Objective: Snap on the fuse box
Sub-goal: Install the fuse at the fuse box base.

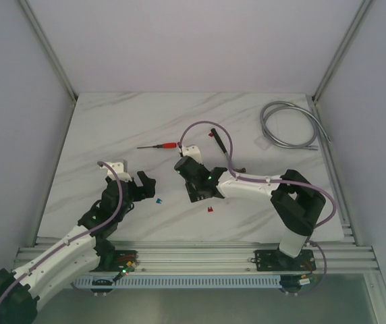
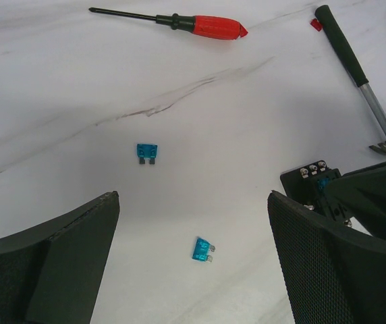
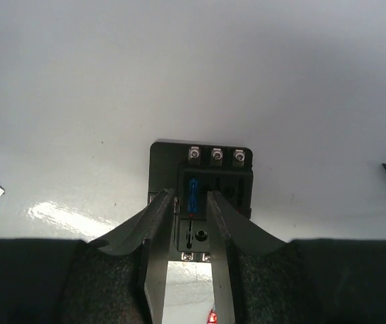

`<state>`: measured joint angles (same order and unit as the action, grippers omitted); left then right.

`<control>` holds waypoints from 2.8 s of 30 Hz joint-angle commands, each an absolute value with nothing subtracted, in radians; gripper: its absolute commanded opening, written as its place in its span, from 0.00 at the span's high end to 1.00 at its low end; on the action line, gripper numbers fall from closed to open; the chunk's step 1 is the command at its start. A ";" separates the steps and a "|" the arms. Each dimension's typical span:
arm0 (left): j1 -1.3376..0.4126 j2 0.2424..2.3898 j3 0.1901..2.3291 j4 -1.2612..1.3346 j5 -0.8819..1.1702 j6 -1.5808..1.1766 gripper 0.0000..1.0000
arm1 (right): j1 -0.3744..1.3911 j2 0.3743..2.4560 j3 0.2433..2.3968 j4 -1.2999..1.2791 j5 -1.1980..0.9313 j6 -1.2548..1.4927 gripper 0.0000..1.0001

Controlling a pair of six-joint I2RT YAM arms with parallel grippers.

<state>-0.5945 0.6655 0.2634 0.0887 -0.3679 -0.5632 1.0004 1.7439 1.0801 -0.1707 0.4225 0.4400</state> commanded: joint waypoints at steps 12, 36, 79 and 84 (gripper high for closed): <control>-0.589 0.657 0.277 0.082 -0.376 -0.557 0.00 | 0.945 1.836 1.260 -0.389 0.290 0.482 0.70; -0.589 0.661 0.277 0.083 -0.373 -0.557 0.00 | 0.930 1.864 1.295 -0.423 0.278 0.482 0.78; -0.589 0.655 0.278 0.081 -0.370 -0.556 0.00 | 0.844 1.977 1.338 -0.590 0.152 0.512 1.00; -0.589 0.655 0.278 0.080 -0.368 -0.555 0.00 | 0.817 2.033 1.352 -0.615 0.130 0.505 1.00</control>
